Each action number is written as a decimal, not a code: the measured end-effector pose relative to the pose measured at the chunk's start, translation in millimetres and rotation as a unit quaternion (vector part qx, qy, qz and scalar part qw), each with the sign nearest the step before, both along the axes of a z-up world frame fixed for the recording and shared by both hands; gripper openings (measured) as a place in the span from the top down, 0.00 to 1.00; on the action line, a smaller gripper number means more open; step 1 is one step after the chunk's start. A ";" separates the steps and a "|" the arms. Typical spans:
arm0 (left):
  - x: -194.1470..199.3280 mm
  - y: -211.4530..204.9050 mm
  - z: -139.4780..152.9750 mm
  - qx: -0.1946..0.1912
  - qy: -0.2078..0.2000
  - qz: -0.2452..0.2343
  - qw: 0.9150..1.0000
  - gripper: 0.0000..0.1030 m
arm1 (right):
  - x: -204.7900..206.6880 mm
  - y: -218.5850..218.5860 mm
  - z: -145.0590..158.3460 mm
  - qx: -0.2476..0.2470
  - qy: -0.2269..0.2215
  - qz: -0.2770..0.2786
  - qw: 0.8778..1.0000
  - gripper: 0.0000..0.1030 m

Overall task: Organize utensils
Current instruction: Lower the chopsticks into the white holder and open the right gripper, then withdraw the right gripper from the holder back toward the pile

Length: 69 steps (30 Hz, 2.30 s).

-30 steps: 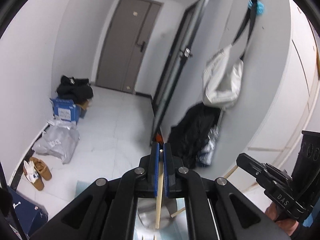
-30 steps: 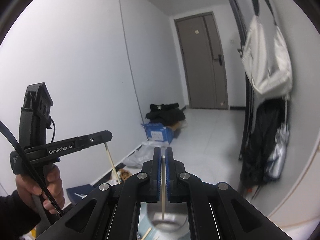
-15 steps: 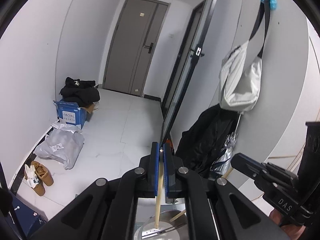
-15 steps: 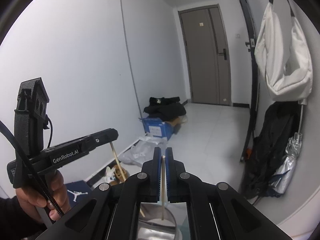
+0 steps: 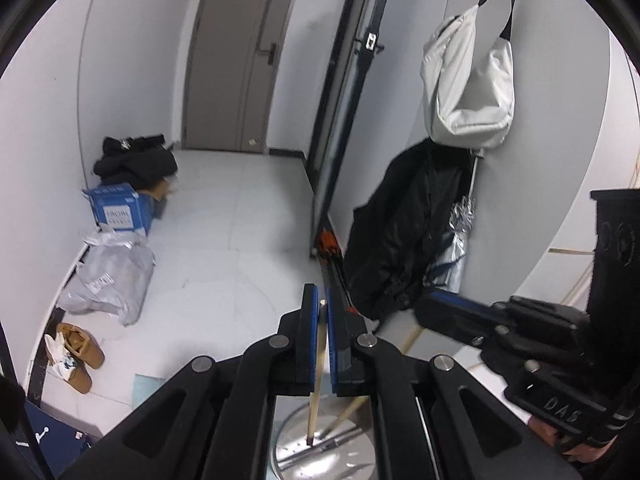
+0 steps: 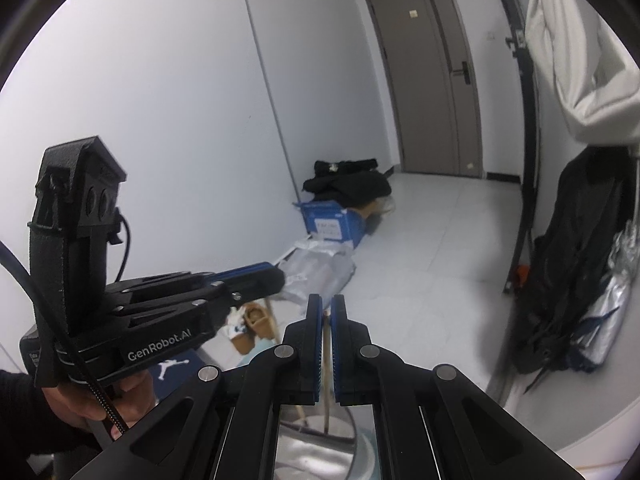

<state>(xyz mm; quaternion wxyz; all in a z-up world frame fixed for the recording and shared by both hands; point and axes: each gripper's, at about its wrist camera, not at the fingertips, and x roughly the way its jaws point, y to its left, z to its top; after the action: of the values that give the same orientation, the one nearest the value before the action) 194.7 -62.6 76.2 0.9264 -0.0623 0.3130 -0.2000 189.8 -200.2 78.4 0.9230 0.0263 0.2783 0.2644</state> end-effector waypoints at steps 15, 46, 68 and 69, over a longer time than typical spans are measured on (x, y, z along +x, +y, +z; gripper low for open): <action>-21.8 36.0 10.2 0.016 0.019 0.092 0.995 0.30 | -14.1 -19.0 -12.6 0.056 0.031 -0.026 0.998 0.73; -149.1 59.9 -8.1 0.038 -0.059 0.206 0.976 0.01 | -174.2 5.0 -17.3 0.056 -0.099 -0.074 0.991 0.00; -164.2 72.1 -104.6 0.049 0.028 0.195 0.979 0.01 | -169.5 3.6 -117.6 0.012 0.060 -0.114 0.992 0.00; -162.3 72.5 -106.5 0.046 0.036 0.193 0.980 0.01 | -166.6 2.4 -125.8 0.008 0.082 -0.120 0.989 0.00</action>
<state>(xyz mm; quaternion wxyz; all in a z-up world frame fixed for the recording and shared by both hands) 32.4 9.9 -30.3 0.9376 -0.0857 0.3369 -0.0006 23.2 -197.8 -47.4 0.9218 0.0887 0.3458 0.1512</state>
